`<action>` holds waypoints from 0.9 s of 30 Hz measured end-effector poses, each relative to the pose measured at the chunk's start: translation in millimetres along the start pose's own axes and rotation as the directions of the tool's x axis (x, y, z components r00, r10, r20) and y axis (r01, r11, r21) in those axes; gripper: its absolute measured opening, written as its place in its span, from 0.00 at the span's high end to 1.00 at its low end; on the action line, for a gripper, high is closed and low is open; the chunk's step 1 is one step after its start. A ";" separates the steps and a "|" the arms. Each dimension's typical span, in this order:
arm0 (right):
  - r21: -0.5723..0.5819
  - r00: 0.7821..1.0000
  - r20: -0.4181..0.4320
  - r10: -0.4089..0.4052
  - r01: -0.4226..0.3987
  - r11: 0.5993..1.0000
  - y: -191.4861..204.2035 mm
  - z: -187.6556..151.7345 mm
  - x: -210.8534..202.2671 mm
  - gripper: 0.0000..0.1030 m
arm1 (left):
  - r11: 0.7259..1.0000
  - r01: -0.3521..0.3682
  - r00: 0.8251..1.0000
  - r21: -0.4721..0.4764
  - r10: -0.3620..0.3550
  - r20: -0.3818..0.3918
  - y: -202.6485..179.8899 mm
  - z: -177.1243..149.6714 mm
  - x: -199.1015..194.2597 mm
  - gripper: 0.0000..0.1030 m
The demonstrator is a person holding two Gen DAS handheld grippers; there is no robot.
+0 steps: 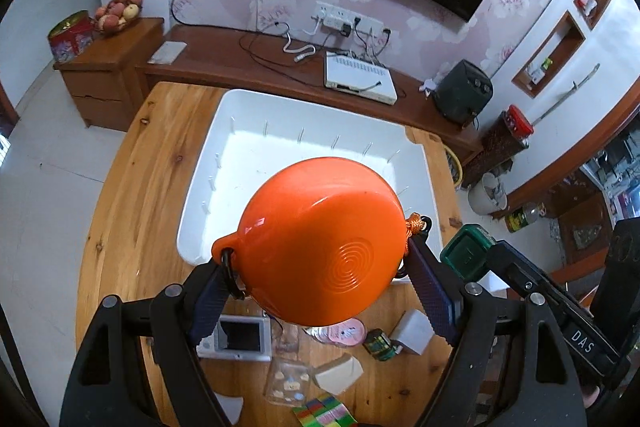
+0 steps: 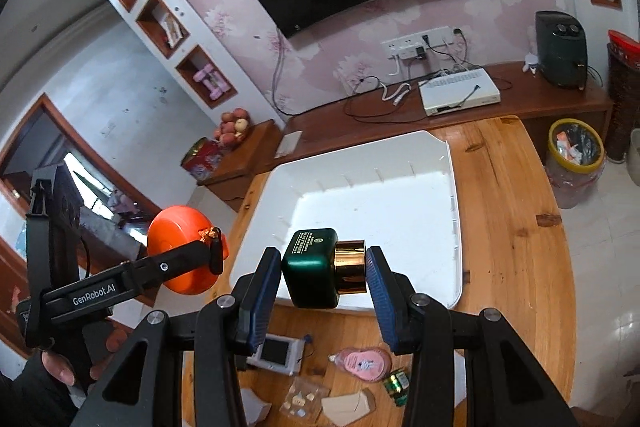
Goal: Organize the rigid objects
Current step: 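Lift the orange case with the left tool while the right tool carries the green jar over the tray, then release the orange case with the left tool while the right tool releases the green jar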
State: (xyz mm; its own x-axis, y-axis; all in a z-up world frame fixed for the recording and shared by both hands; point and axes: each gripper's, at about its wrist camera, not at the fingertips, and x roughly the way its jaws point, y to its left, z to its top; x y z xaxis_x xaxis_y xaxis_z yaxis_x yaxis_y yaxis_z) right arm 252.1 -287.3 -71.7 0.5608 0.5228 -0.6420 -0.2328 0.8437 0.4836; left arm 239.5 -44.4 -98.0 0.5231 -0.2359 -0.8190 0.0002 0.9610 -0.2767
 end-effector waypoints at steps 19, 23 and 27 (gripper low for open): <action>0.016 0.977 -0.160 -0.143 0.148 0.989 -27.8 7.1 105.3 0.57 | 1.000 -0.029 0.979 0.003 0.029 -0.201 22.1 24.8 100.1 0.18; 0.014 0.972 -0.180 -0.150 0.155 0.988 -30.0 7.2 113.8 0.57 | 0.999 -0.035 0.974 0.006 0.036 -0.222 20.6 24.8 107.5 0.18; 0.015 0.969 -0.194 -0.154 0.159 0.987 -31.4 6.3 117.8 0.57 | 0.999 -0.040 0.971 0.006 0.041 -0.235 20.4 26.9 111.3 0.18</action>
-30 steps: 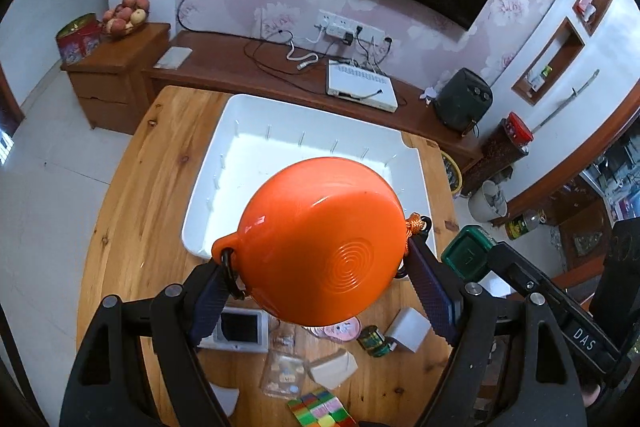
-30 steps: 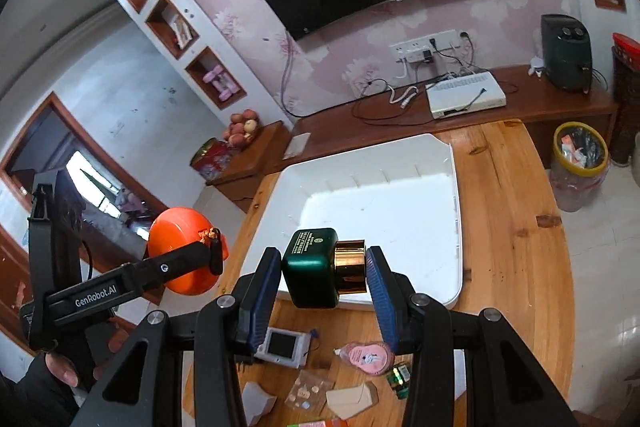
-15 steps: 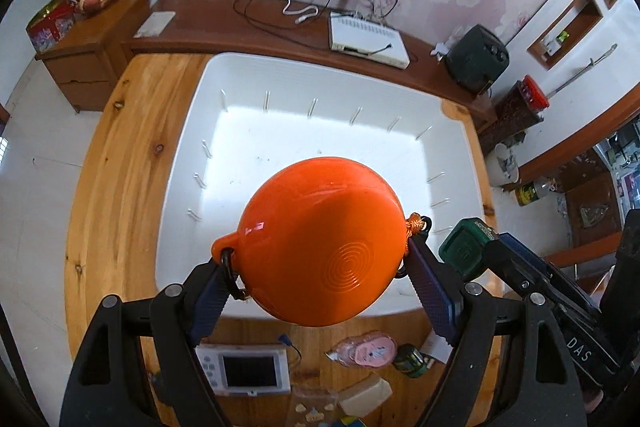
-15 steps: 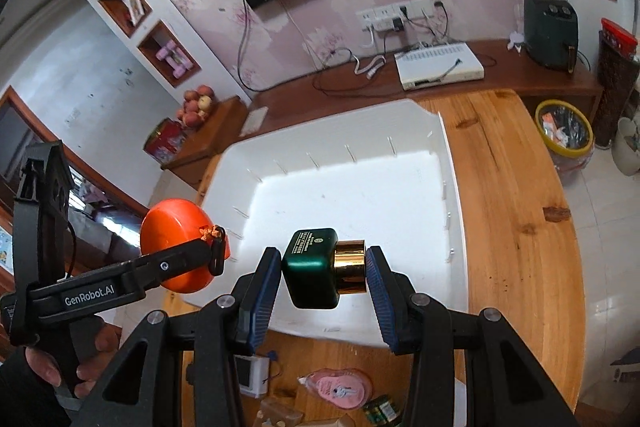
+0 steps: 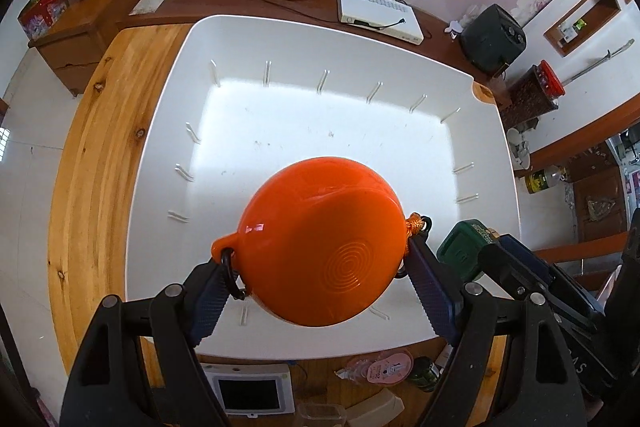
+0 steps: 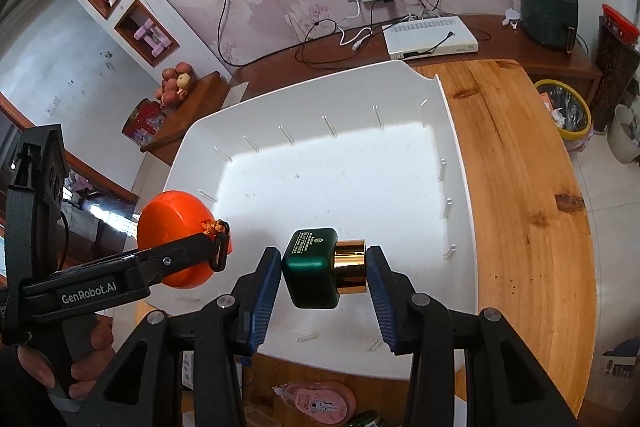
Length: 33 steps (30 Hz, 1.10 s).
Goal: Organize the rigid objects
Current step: 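Release the orange case with the left tool while the right tool releases the green jar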
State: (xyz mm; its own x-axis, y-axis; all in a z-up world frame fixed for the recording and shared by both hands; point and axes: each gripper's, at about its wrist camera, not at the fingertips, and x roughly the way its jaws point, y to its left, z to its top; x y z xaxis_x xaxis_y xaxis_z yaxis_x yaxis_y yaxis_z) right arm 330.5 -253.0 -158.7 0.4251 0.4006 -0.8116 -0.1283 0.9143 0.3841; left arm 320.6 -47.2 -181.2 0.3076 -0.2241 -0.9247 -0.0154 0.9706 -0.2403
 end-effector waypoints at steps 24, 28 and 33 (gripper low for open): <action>-0.007 1.000 0.022 -0.018 0.018 1.000 1.3 -2.3 -13.1 0.57 | 0.999 -0.037 0.998 -0.034 0.035 -0.048 5.0 -6.2 2.7 0.18; -0.011 0.999 0.029 -0.018 0.018 1.000 1.6 -4.3 -18.7 0.57 | 0.999 -0.020 1.000 -0.041 0.020 -0.004 3.4 -5.8 -8.5 0.18; -0.018 0.999 0.039 -0.017 0.017 1.000 2.5 -6.5 -28.3 0.56 | 1.000 -0.022 0.999 -0.021 0.023 0.033 -5.3 -6.3 -19.5 0.17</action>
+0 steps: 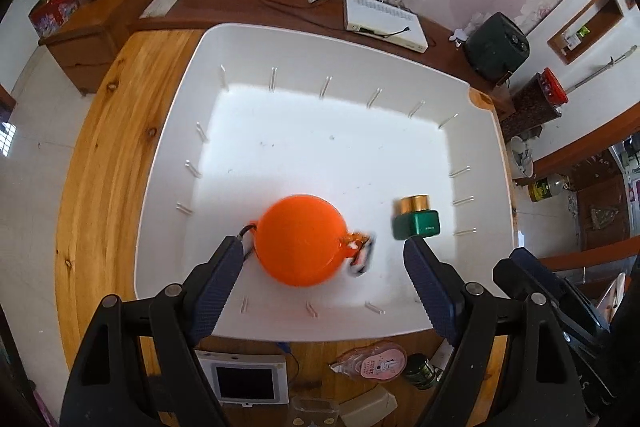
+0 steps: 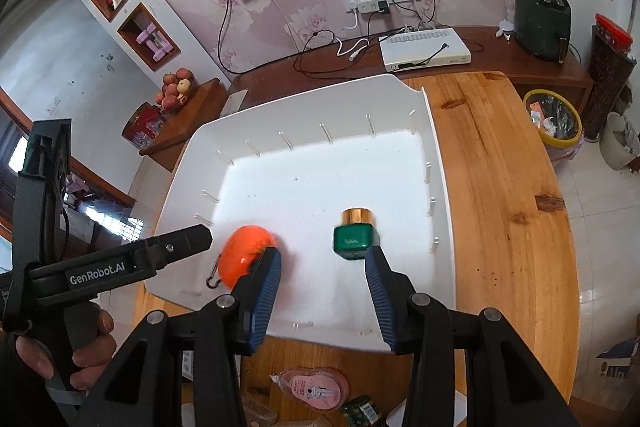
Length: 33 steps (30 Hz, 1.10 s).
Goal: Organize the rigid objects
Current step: 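Release the orange case with the left tool while the right tool releases the green jar, then move both tools back toward the Rubik's cube and white phone stand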
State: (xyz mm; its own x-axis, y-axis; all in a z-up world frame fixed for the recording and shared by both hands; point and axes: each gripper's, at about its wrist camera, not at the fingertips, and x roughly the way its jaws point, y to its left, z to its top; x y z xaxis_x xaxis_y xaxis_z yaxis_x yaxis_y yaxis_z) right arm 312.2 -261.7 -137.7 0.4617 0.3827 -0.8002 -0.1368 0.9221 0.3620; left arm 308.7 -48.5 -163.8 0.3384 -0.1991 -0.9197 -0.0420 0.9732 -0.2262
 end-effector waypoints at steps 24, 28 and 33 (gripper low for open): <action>-0.133 0.990 0.118 0.075 -0.059 0.989 -3.3 -34.9 -100.2 0.33 | 0.997 -0.063 0.966 -0.038 0.071 0.248 -35.5 -66.6 -95.6 0.17; -0.153 0.986 0.140 0.085 -0.063 0.986 -7.9 -47.1 -117.6 0.29 | 0.995 -0.077 0.958 -0.058 0.090 0.273 -40.5 -84.0 -110.1 0.17; -0.178 0.983 0.155 0.100 -0.072 0.981 -14.6 -60.6 -135.6 0.25 | 0.991 -0.086 0.947 -0.099 0.112 0.302 -41.3 -109.3 -127.2 0.17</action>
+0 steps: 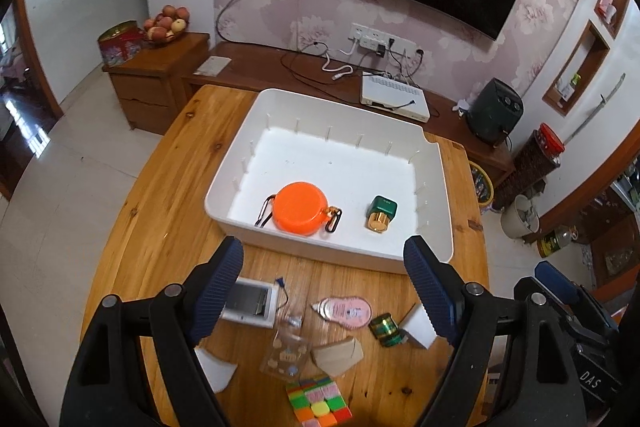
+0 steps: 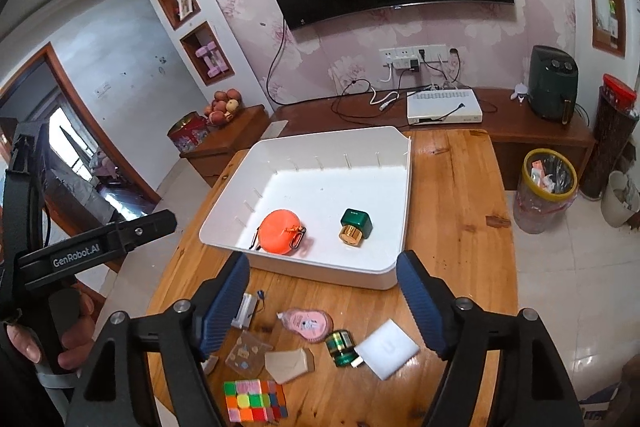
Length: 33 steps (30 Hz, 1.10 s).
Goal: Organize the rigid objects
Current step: 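Move both tools back toward the Rubik's cube and white phone stand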
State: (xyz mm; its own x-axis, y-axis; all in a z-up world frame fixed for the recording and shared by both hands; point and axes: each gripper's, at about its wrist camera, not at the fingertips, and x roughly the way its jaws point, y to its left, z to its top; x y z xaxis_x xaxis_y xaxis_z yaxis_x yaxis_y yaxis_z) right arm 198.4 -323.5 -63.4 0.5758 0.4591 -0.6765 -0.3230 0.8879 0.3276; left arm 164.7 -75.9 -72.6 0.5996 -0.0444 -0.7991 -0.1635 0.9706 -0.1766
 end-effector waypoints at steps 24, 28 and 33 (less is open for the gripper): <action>-0.101 0.986 -0.104 0.127 -0.138 0.985 5.7 -47.4 -32.2 0.21 | 0.969 -0.130 0.991 -0.210 0.123 -0.048 28.4 -94.7 -54.8 0.15; -0.095 0.977 -0.144 0.155 -0.169 0.981 12.5 -50.2 -25.8 0.21 | 0.968 -0.144 0.990 -0.203 0.140 -0.036 31.8 -94.6 -59.3 0.15; -0.072 0.972 -0.169 0.164 -0.179 0.981 19.1 -53.4 -17.1 0.21 | 0.967 -0.164 0.986 -0.192 0.157 -0.053 45.6 -90.7 -53.8 0.15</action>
State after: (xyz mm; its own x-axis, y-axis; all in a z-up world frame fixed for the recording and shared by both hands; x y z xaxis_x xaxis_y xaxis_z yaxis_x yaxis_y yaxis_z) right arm 142.4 -316.0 -80.8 0.3800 0.5872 -0.7148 -0.4741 0.7871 0.3946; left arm 53.9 -50.7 -89.8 0.5244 0.0963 -0.8460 -0.4073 0.9009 -0.1498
